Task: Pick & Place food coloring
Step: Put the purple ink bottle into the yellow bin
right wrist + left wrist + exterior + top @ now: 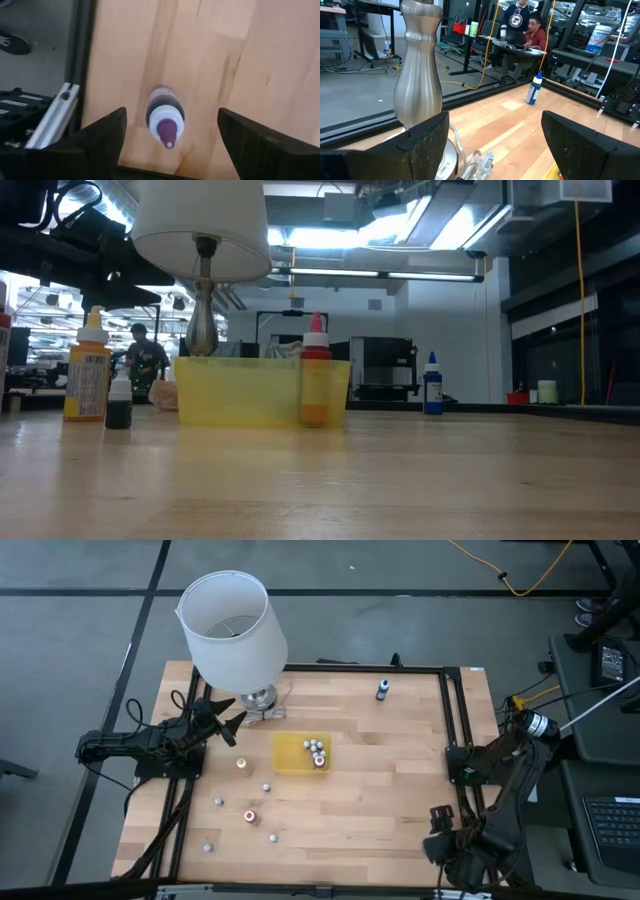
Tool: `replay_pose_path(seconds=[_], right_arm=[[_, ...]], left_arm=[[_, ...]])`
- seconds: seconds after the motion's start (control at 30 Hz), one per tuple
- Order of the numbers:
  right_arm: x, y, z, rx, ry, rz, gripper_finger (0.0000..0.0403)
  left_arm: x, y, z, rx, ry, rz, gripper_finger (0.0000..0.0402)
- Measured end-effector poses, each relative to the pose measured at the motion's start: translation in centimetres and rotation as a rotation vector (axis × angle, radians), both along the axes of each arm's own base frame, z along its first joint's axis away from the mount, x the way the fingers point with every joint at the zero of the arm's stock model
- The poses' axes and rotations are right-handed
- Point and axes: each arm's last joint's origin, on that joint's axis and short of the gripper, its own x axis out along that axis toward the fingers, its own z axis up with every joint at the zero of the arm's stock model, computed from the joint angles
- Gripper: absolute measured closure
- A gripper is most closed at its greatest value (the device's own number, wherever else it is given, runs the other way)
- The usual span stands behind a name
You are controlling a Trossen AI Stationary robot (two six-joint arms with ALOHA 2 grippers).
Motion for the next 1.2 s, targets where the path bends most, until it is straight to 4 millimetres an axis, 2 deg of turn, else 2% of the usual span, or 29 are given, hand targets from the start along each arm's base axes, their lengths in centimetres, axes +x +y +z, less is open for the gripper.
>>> replay_pose_path(seconds=[0.17, 0.37, 0.73, 1.1, 1.2], right_arm=[[-0.6, 0.0, -2.2, 0.034, 0.047, -0.029, 0.0092], [-1.0, -0.3, -3.4, 0.016, 0.043, -0.031, 0.0099], [-0.9, 0.0, -3.4, 0.049, 0.036, -0.032, 0.0163], [-0.9, 0.0, -3.3, 0.064, 0.050, -0.025, 0.0273], [-0.7, 0.3, -2.7, 0.076, 0.064, -0.001, 0.0280]], left_arm=[[0.0, 0.0, 0.0, 0.000, 0.000, 0.000, 0.0090], [0.0, 0.0, 0.0, 0.000, 0.000, 0.000, 0.0090], [0.0, 0.0, 0.0, 0.000, 0.000, 0.000, 0.0090], [0.0, 0.0, 0.0, 0.000, 0.000, 0.000, 0.0091], [0.0, 0.0, 0.0, 0.000, 0.000, 0.000, 0.0090]])
